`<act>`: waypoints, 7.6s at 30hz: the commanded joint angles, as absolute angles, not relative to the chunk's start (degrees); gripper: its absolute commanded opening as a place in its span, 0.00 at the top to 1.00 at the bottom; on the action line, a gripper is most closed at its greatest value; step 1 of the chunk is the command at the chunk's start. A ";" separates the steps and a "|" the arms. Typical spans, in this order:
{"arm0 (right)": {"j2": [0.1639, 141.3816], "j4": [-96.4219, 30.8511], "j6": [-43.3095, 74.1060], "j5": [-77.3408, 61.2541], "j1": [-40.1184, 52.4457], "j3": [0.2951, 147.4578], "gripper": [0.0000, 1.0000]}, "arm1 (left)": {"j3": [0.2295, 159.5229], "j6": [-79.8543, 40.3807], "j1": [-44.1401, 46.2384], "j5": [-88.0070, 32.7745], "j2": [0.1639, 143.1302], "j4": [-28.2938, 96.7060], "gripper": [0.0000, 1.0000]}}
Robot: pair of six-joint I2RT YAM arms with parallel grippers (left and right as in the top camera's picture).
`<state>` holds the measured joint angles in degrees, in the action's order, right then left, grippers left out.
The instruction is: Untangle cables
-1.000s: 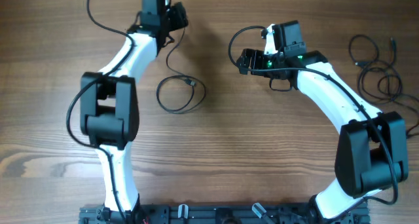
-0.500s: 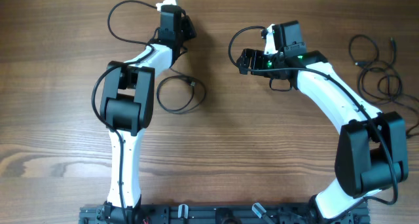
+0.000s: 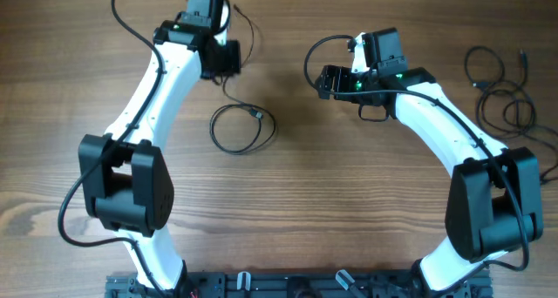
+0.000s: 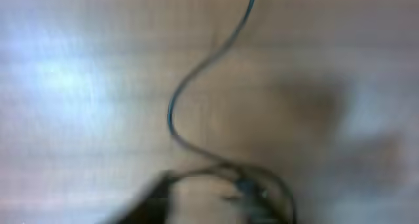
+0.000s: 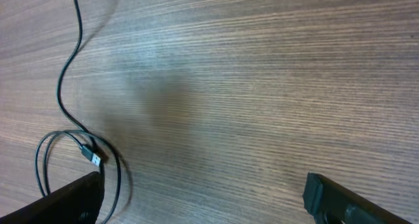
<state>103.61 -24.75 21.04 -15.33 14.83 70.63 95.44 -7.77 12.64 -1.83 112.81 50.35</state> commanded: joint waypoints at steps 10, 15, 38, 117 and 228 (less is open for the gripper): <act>104.60 -24.62 21.61 -14.76 14.94 70.37 0.00 | 93.73 -10.96 12.64 -3.51 123.07 12.32 0.26; 104.60 -24.62 21.63 -14.76 14.94 70.37 0.00 | 93.73 -11.94 12.64 -3.16 134.65 -7.40 0.23; 104.60 -24.62 21.61 -14.79 14.94 70.37 0.00 | 93.76 -15.25 9.15 -8.14 113.16 44.34 0.94; 131.39 -48.69 45.21 -1.76 33.74 92.99 0.80 | 93.73 -18.65 -21.87 -20.32 113.25 66.43 0.00; 92.79 -36.93 6.85 -8.75 -7.57 93.89 0.00 | 93.73 -18.68 -21.87 -20.32 113.25 66.43 0.00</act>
<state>103.13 -37.15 7.40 -9.34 -7.92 93.47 93.76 -18.57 -21.98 -19.64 113.93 66.46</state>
